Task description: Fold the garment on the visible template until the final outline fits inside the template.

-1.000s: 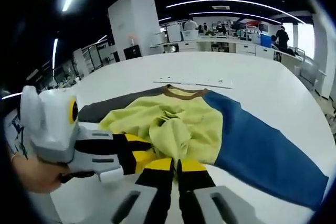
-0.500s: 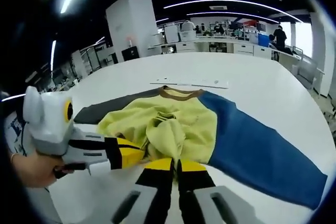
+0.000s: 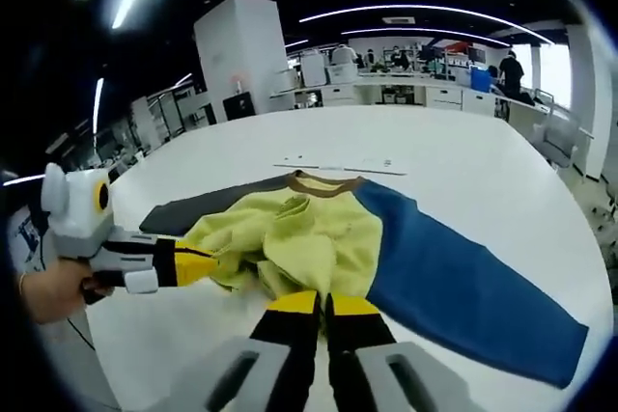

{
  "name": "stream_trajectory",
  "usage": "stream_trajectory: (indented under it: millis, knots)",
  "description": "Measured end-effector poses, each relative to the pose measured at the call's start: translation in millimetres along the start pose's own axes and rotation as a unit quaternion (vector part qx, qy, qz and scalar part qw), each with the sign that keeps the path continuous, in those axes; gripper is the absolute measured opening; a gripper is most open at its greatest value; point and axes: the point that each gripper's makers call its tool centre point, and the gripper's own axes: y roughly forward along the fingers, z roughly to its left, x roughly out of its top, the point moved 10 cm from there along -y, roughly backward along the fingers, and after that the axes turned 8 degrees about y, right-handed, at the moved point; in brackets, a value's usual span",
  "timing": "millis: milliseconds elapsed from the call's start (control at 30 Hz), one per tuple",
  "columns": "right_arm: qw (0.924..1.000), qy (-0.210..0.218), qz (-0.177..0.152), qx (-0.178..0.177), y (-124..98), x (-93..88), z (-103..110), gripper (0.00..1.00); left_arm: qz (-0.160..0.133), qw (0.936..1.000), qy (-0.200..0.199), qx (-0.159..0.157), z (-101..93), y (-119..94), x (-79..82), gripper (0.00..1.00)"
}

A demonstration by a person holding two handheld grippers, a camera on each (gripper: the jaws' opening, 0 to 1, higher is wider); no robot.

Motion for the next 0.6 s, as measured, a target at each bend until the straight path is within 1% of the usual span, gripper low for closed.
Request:
stream_trajectory:
  millis: [100,233,300,400,500,600]
  knots:
    - [1.0000,-0.001,-0.001,0.007,-9,0.2,1,0.00,-0.004,1.0000,0.005,-0.001,3.4,-15,1.7,0.00]
    - [0.9998,0.007,0.001,0.020,-21,-2.4,2,0.00,-0.011,0.9998,0.014,-0.001,5.2,-34,2.7,0.00]
    - [0.9998,0.000,0.003,0.022,-28,-4.4,4,0.00,-0.014,0.9998,0.017,-0.003,7.0,-44,2.9,0.00]
    - [0.9995,0.007,0.002,0.030,-37,-6.7,5,0.00,-0.017,0.9996,0.023,-0.004,8.9,-57,3.0,0.00]
    - [0.9995,0.005,0.002,0.031,-45,-10.1,6,0.00,-0.018,0.9996,0.024,-0.002,11.1,-67,2.7,0.00]
    - [0.9993,0.008,0.009,0.035,-54,-14.9,6,0.00,-0.019,0.9995,0.025,-0.001,11.5,-79,1.7,0.00]
